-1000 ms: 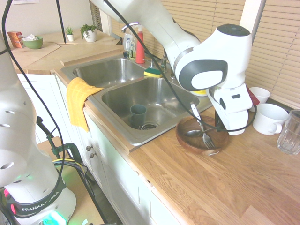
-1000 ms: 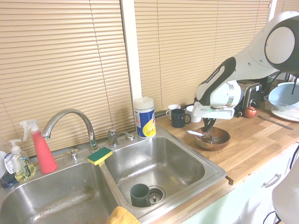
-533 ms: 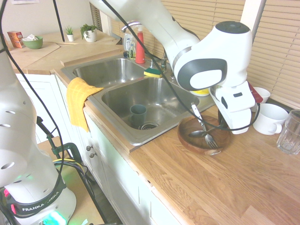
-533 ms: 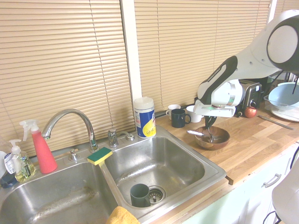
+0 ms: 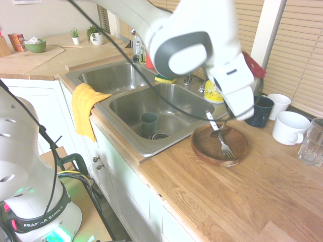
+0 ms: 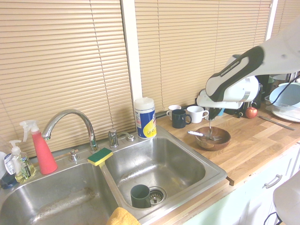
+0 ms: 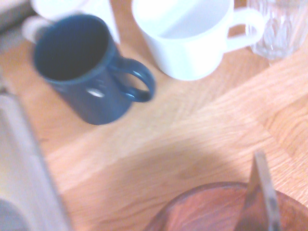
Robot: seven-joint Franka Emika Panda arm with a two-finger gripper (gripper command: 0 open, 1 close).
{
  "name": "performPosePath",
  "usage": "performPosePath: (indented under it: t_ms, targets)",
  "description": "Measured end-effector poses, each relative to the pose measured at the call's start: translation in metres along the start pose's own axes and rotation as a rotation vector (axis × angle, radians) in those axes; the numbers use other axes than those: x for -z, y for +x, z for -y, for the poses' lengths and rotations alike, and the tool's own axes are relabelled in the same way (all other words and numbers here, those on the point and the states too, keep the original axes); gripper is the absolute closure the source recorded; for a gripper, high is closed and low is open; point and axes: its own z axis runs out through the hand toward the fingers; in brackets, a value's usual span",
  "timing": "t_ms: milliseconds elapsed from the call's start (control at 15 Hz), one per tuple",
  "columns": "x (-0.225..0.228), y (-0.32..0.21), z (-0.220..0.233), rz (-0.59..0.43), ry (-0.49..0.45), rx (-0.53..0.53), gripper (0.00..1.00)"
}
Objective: Put the spoon into the sink
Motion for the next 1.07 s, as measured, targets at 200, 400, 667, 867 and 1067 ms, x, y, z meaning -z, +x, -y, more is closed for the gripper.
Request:
performPosePath:
  t_ms: [200, 400, 667, 867, 1067]
  targets:
    - [0.042, -0.029, 0.016, -0.036, 0.033, 0.033, 1.0]
    - [0.064, -0.093, 0.044, -0.075, 0.024, 0.103, 1.0]
    - [0.046, -0.187, 0.073, -0.148, -0.051, 0.211, 1.0]
    - [0.005, -0.233, 0.091, -0.195, -0.146, 0.272, 1.0]
    - [-0.051, -0.251, 0.099, -0.227, -0.245, 0.32, 1.0]
